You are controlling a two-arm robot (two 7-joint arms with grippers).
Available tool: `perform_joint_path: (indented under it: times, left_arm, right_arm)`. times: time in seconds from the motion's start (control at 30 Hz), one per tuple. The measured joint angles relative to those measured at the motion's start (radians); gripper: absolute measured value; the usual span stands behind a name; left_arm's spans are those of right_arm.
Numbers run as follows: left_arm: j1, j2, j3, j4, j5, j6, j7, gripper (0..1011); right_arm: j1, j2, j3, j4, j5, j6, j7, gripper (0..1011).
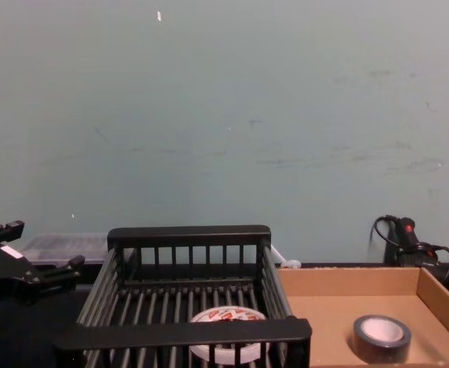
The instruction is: Pick up the white tape and place it into the black box , Pick up the silver tape and place it into the brown box.
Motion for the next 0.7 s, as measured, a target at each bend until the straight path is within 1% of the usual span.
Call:
perform_joint_path:
  times: [0.7]
  left_arm:
    - [0.0, 0.0, 0.0, 0.0, 0.0, 0.0, 0.0, 1002]
  right_arm:
    - [0.0, 0.0, 0.0, 0.0, 0.0, 0.0, 0.0, 1002]
